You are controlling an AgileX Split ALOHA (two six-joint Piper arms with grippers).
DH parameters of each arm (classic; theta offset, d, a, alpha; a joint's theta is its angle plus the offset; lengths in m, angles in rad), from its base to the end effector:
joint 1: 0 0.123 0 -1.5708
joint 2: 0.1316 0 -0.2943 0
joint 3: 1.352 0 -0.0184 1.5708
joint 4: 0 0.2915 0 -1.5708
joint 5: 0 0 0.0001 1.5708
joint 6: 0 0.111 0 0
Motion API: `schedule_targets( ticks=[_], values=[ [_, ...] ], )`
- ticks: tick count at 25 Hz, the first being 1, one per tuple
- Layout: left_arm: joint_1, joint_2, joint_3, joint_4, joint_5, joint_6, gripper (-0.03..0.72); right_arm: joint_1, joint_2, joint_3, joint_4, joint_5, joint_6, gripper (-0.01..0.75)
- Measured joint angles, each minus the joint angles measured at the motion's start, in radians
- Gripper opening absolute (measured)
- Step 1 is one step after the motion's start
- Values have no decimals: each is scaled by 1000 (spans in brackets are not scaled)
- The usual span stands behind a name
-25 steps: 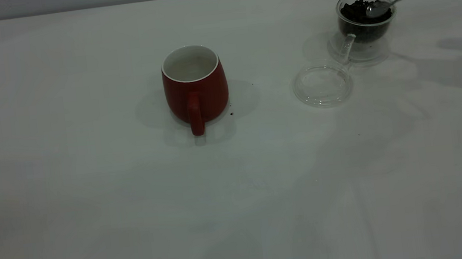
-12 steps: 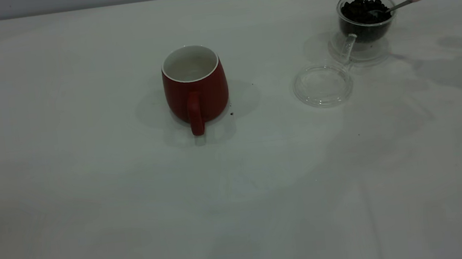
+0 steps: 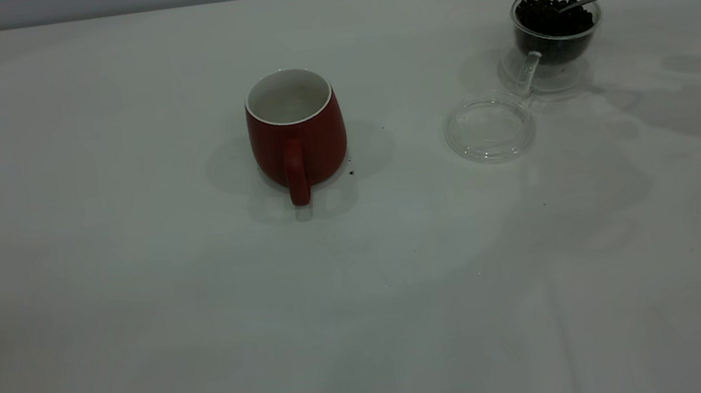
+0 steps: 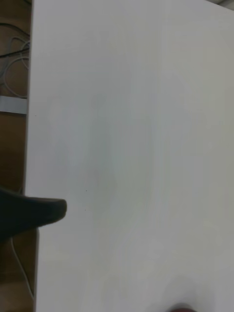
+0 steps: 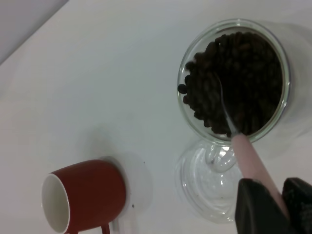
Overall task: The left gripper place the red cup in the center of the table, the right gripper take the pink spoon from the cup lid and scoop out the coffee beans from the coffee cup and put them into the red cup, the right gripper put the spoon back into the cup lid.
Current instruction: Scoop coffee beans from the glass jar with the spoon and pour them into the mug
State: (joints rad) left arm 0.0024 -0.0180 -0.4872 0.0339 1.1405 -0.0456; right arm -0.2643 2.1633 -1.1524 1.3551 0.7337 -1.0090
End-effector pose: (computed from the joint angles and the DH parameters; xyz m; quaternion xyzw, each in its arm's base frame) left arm 0.0338 0.0035 0.2765 -0.0223 0.8717 0.0063 0.4895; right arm 0.4267 -0.0402 0.0467 0.1670 0.9009 0.3411 0.2102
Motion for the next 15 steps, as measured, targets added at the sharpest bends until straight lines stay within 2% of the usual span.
schedule_targets(
  ticks=[7, 15],
  values=[
    [0, 0, 0, 0, 0, 0, 569, -6, 30, 0, 26, 21, 0, 106],
    [0, 0, 0, 0, 0, 0, 569, -46, 68, 0, 60, 90, -11, 106]
  ],
)
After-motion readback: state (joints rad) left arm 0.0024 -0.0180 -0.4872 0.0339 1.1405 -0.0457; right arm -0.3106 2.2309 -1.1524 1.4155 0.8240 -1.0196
